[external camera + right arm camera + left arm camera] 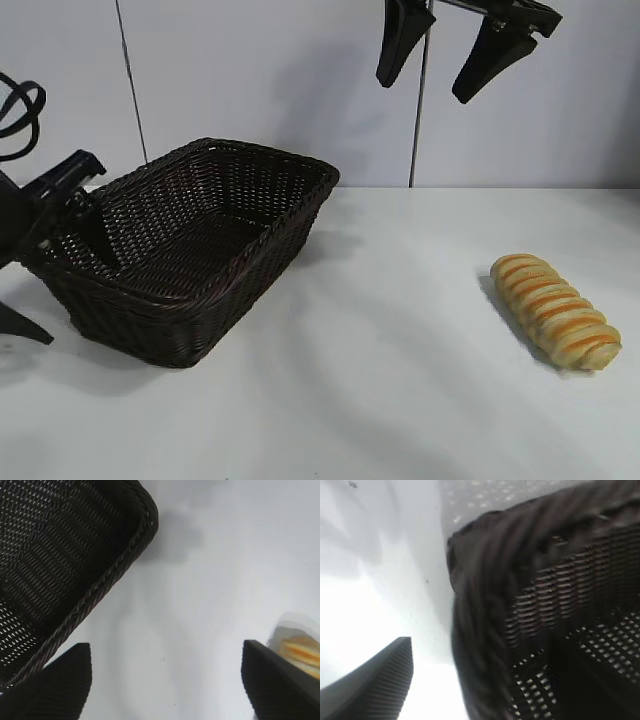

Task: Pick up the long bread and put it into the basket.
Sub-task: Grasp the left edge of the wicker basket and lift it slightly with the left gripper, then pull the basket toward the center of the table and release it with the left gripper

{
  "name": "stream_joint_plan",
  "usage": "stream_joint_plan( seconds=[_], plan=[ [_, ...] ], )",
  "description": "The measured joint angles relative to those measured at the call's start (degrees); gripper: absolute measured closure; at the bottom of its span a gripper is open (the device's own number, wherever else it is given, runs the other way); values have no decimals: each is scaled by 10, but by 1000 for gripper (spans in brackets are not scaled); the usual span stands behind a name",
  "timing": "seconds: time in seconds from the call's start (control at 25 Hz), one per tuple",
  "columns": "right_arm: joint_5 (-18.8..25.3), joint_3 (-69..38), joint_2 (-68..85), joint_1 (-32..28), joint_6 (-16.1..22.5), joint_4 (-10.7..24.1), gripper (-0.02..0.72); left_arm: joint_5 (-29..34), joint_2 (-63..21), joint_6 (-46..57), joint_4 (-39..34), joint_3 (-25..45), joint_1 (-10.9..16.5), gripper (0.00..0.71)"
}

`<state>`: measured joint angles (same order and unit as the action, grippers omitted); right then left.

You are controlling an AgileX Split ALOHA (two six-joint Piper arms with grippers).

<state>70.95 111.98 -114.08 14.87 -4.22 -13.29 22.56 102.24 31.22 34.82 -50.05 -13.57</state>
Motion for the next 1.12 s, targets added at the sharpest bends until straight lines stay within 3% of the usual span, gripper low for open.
stream_joint_plan(
  seconds=[0.12, 0.4, 0.48, 0.68, 1.12],
  plan=[
    [0, 0, 0, 0, 0, 0, 113, -2, 0, 0, 0, 0, -1, 218],
    [0, 0, 0, 0, 0, 0, 113, -1, 0, 0, 1, 0, -1, 548],
    [0, 0, 0, 0, 0, 0, 113, -1, 0, 4, 3, 0, -1, 607],
    [1, 0, 0, 0, 0, 0, 113, 45, 0, 0, -3, -12, 0, 608],
    [1, 0, 0, 0, 0, 0, 113, 188, -19, -86, -33, -132, 40, 608]
  ],
)
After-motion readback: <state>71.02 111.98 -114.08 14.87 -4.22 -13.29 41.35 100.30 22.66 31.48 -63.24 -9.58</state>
